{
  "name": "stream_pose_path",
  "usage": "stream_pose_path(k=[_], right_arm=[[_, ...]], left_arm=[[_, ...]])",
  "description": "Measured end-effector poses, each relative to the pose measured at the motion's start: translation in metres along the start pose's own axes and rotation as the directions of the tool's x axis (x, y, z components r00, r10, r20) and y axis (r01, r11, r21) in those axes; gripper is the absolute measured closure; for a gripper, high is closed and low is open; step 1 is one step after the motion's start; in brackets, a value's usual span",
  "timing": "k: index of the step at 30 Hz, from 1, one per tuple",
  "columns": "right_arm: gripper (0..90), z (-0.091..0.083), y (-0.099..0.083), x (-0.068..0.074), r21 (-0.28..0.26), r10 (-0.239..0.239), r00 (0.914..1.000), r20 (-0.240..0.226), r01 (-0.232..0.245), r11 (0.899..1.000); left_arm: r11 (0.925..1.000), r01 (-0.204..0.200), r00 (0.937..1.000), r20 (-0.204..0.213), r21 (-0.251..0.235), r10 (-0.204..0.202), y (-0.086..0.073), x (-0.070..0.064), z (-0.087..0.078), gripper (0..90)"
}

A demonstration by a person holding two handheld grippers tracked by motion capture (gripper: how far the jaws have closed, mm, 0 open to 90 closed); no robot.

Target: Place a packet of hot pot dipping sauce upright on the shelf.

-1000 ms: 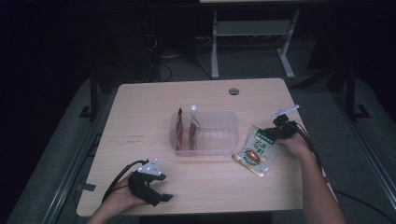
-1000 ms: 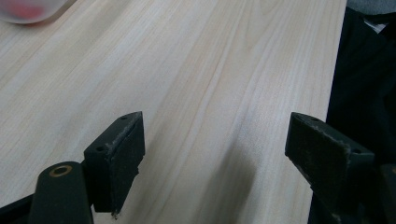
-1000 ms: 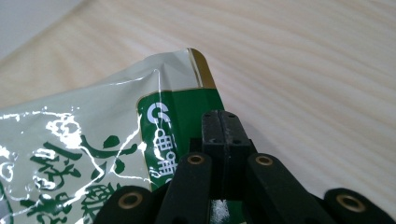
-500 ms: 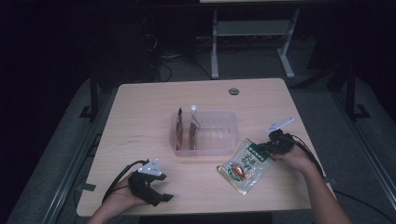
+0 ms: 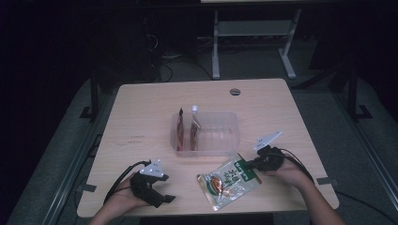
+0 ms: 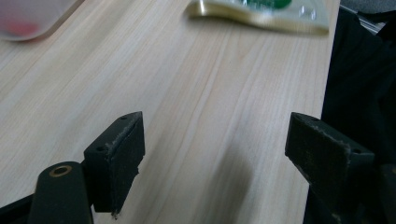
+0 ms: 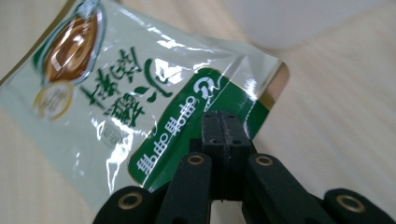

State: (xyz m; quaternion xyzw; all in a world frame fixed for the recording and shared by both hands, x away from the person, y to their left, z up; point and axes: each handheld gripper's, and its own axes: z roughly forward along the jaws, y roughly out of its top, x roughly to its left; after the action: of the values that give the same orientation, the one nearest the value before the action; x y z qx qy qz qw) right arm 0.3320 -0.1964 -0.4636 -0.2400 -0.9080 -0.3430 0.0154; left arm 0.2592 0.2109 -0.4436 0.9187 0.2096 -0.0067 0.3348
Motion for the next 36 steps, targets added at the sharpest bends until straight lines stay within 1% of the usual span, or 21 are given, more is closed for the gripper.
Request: stream_pose_path(k=[1, 2, 4, 5, 6, 7, 8, 10, 12, 13, 14, 16, 18, 21, 23, 24, 25, 28, 31, 34, 36], right_arm=[[89.9, 0.000, 0.000, 0.000, 0.000, 0.000, 1.0000, 0.000, 0.000, 1.000], [89.9, 0.005, 0.004, 0.006, 0.008, -0.025, 0.9996, -0.010, 0.025, 1.000], [89.9, 0.006, 0.007, 0.011, 0.008, -0.024, 0.9995, -0.019, 0.024, 1.000], [89.9, 0.005, 0.008, 0.011, 0.005, -0.045, 0.9990, -0.003, 0.045, 0.999], [89.9, 0.003, 0.008, 0.012, -0.001, -0.048, 0.9989, 0.003, 0.048, 0.999], [89.8, 0.000, 0.008, 0.015, -0.021, -0.029, 0.9996, 0.003, 0.029, 0.999], [89.7, -0.004, 0.008, 0.016, -0.034, -0.026, 0.9996, 0.010, 0.026, 0.999], [84.1, -0.011, 0.005, 0.019, -0.054, -0.013, 0.9996, 0.023, 0.014, 0.998], [80.3, -0.016, 0.000, 0.023, -0.060, -0.001, 0.9991, 0.043, 0.004, 0.998], [76.2, -0.019, -0.003, 0.026, -0.066, 0.011, 0.9987, 0.050, -0.008, 0.998], [74.1, -0.022, -0.005, 0.027, -0.075, 0.026, 0.9980, 0.057, -0.021, 0.997], [68.9, -0.028, -0.011, 0.030, -0.088, 0.042, 0.9971, 0.064, -0.036, 0.996], [63.4, -0.034, -0.016, 0.033, -0.102, 0.073, 0.9947, 0.073, -0.065, 0.993], [55.4, -0.040, -0.024, 0.037, -0.118, 0.099, 0.9909, 0.091, -0.088, 0.989], [51.7, -0.042, -0.027, 0.039, -0.117, 0.111, 0.9881, 0.107, -0.098, 0.988], [50.2, -0.042, -0.028, 0.039, -0.123, 0.111, 0.9871, 0.115, -0.097, 0.988], [49.1, -0.043, -0.028, 0.040, -0.128, 0.127, 0.9856, 0.112, -0.112, 0.985], [45.9, -0.043, -0.029, 0.041, -0.129, 0.124, 0.9837, 0.131, -0.107, 0.986], [43.9, -0.042, -0.029, 0.042, -0.129, 0.128, 0.9817, 0.141, -0.110, 0.986], [42.3, -0.043, -0.030, 0.041, -0.135, 0.130, 0.9809, 0.145, -0.111, 0.985], [41.5, -0.042, -0.030, 0.040, -0.139, 0.132, 0.9800, 0.149, -0.112, 0.984]], left_arm=[[1.0000, 0.000, 1.0000, 0.000, 0.000, 0.000, 0.000, 0.000, 0.000, 19.7], [1.0000, -0.007, 1.0000, 0.001, 0.000, 0.007, 0.002, -0.001, 0.001, 19.7], [0.9998, -0.017, 0.9999, 0.002, -0.005, 0.017, 0.005, -0.002, 0.002, 19.7], [0.9998, -0.017, 0.9998, 0.004, -0.007, 0.017, 0.007, -0.002, 0.003, 19.7], [0.9997, -0.022, 0.9997, 0.003, -0.010, 0.022, 0.009, -0.002, 0.004, 19.8], [0.9996, -0.023, 0.9997, 0.006, -0.018, 0.023, 0.012, -0.002, 0.005, 19.8], [0.9991, -0.032, 0.9995, 0.004, -0.029, 0.032, 0.015, -0.002, 0.007, 19.8], [0.9985, -0.042, 0.9991, 0.004, -0.036, 0.043, 0.023, -0.002, 0.011, 19.9], [0.9978, -0.052, 0.9986, 0.009, -0.041, 0.052, 0.032, -0.003, 0.016, 20.1], [0.9976, -0.053, 0.9985, 0.012, -0.044, 0.053, 0.036, -0.005, 0.019, 20.1], [0.9969, -0.065, 0.9978, 0.013, -0.044, 0.065, 0.040, -0.006, 0.021, 20.3], [0.9966, -0.073, 0.9971, 0.020, -0.039, 0.073, 0.049, -0.008, 0.027, 20.7], [0.9959, -0.083, 0.9962, 0.024, -0.037, 0.084, 0.058, -0.009, 0.034, 21.1], [0.9961, -0.082, 0.9962, 0.026, -0.031, 0.083, 0.070, -0.010, 0.046, 21.6], [0.9966, -0.079, 0.9964, 0.028, -0.025, 0.080, 0.076, -0.010, 0.054, 22.3], [0.9966, -0.079, 0.9964, 0.028, -0.025, 0.080, 0.076, -0.010, 0.054, 22.5], [0.9973, -0.071, 0.9968, 0.035, -0.021, 0.072, 0.081, -0.010, 0.061, 23.1], [0.9976, -0.069, 0.9967, 0.043, -0.007, 0.069, 0.086, -0.012, 0.072, 23.5], [0.9967, -0.081, 0.9960, 0.039, 0.003, 0.081, 0.089, -0.013, 0.081, 24.2], [0.9967, -0.080, 0.9962, 0.035, 0.011, 0.080, 0.088, -0.015, 0.086, 27.3], [0.9955, -0.091, 0.9956, 0.021, 0.026, 0.091, 0.087, -0.015, 0.090, 27.5]])
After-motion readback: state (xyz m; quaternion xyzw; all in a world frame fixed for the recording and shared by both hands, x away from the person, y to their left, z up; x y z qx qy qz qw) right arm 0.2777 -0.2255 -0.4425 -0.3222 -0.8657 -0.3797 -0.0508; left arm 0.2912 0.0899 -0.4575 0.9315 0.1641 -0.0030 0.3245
